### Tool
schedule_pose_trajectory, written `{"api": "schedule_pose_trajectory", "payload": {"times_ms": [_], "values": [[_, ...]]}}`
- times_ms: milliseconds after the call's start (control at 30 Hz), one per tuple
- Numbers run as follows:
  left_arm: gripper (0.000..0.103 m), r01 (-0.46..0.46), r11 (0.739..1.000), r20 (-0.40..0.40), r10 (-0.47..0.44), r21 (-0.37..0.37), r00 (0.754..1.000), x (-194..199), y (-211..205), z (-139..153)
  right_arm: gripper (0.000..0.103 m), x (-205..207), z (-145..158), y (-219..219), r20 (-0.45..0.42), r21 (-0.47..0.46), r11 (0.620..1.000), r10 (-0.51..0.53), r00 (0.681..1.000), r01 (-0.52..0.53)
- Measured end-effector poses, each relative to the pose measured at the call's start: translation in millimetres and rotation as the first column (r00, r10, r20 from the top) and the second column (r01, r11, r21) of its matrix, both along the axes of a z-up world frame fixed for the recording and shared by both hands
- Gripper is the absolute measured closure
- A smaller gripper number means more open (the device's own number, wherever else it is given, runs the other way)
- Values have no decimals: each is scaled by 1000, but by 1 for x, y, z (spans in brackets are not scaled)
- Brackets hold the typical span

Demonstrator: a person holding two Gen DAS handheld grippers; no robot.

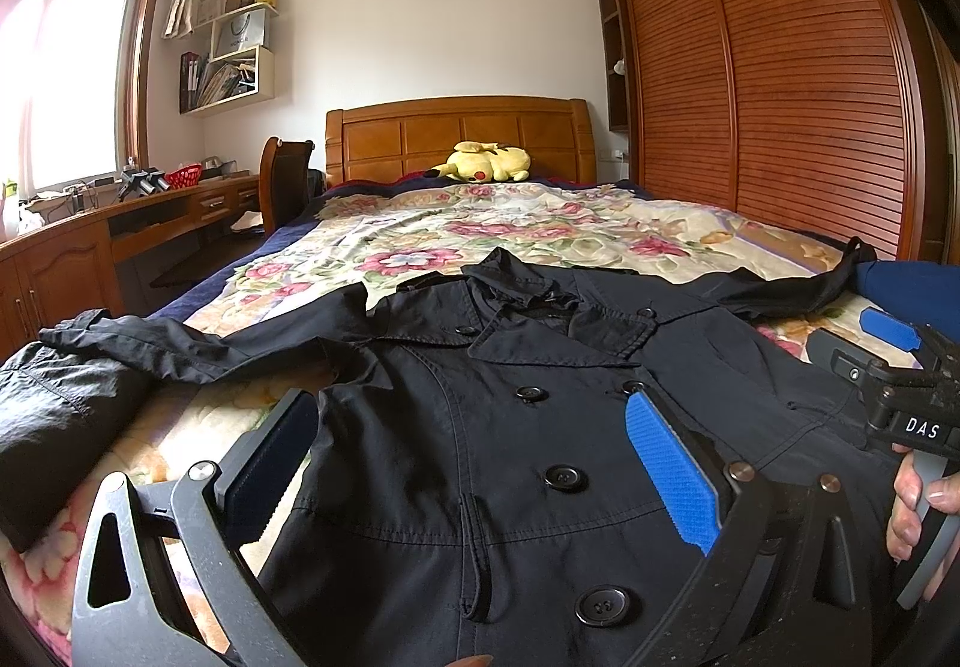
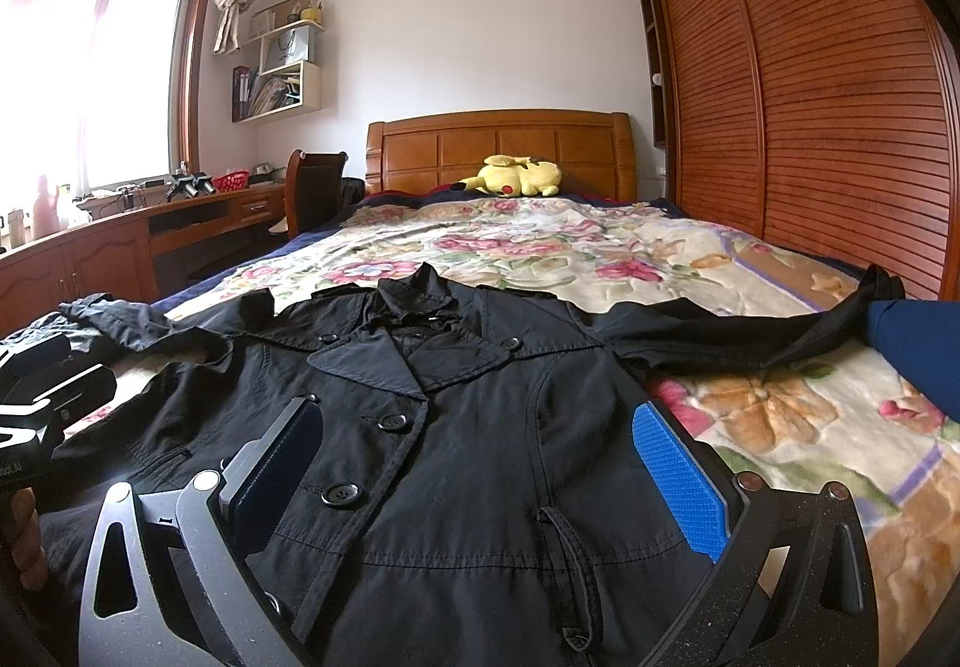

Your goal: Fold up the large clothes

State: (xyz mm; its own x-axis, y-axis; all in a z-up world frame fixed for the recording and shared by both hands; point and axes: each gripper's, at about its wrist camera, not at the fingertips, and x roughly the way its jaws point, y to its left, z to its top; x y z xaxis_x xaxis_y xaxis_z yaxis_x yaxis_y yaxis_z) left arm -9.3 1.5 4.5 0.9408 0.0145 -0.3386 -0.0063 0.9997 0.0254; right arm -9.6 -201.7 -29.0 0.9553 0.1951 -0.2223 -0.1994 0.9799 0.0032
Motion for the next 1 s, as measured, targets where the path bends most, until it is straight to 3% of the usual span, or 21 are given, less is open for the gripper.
{"api": "schedule_pose_trajectory", "payload": {"times_ms": [567, 733, 1000], "values": [[0, -9, 1000, -12, 9, 5, 1000, 1, 6, 0, 0, 1, 4, 0, -17, -1, 1000, 13, 1000, -13], [0, -33, 998, -15, 33, 49, 999, 4, 11, 5, 0, 2, 8, 7, -41, 18, 999, 50, 998, -49], [0, -38, 998, -91, 43, 51, 995, 16, 32, 13, 0, 6, 18, 24, -44, 10, 992, 124, 991, -123]]}}
